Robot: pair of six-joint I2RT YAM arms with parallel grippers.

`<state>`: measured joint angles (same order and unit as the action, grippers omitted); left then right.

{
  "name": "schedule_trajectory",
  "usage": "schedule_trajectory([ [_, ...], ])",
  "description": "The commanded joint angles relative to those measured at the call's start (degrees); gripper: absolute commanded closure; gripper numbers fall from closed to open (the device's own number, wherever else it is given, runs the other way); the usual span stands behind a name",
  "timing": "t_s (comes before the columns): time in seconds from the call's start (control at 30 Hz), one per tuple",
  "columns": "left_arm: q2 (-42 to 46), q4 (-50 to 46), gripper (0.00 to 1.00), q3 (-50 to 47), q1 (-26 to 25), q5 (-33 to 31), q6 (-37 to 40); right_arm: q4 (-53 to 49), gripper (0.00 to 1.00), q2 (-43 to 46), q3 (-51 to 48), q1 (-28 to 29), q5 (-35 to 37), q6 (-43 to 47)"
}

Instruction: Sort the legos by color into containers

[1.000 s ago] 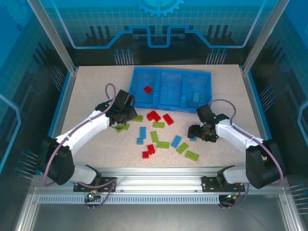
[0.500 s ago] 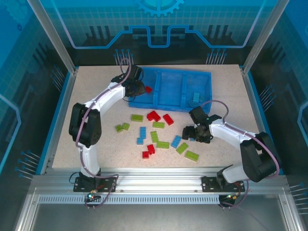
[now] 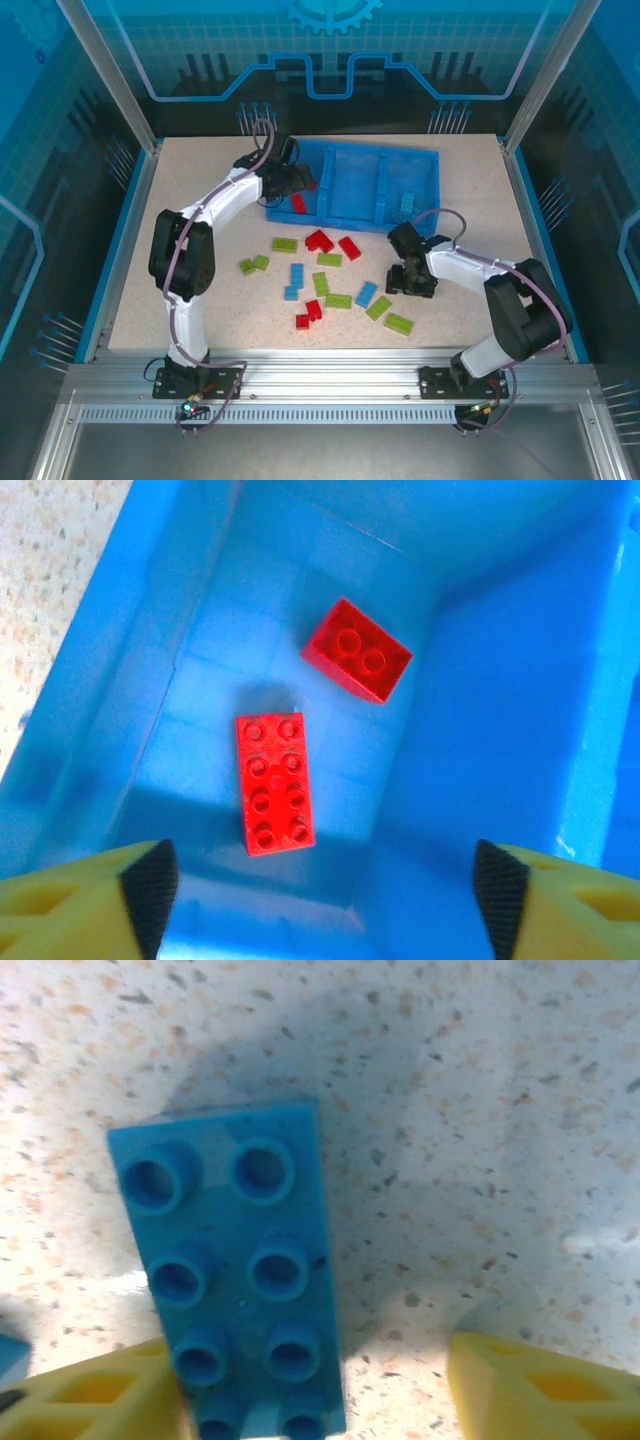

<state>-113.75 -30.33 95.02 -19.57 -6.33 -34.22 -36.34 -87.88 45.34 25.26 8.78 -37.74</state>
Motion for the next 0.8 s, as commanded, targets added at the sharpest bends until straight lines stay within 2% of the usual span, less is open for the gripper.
schedule_trajectory([
  [0.0, 7.44, 1.98, 0.11, -3.08, -1.71, 1.41, -0.55, 2.06, 0.47, -1.77, 1.49, 1.07, -0.27, 0.97],
  [0.13, 13.55, 3.86, 0.04, -10.52, -2.45, 1.79, -2.20, 1.47, 0.64, -1.27, 2.07, 1.29, 0.49, 2.00],
  [0.23, 18.34, 5.38, 0.03, -16.74, -2.64, 1.45, -3.09, -0.18, 0.70, 0.54, 3.27, 1.28, 1.12, 3.31],
  [0.4, 24.68, 5.52, 0.03, -25.84, -2.62, -1.00, -2.86, -2.38, 0.71, 5.15, 7.50, 0.21, 1.56, 5.25],
  [0.53, 28.02, 4.40, 0.02, -31.29, -2.63, -1.93, -3.13, -3.62, 0.71, 5.86, 12.01, -3.14, 0.09, 7.19],
  [0.67, 30.97, 3.98, 0.03, -36.83, -2.91, -2.70, -4.60, -4.31, 0.71, 1.89, 18.57, -7.22, -0.85, 9.14],
  [0.77, 33.00, 4.00, 0.02, -40.79, -3.61, -2.98, -5.74, -4.71, 0.71, -4.30, 24.65, -9.86, -0.95, 10.98],
])
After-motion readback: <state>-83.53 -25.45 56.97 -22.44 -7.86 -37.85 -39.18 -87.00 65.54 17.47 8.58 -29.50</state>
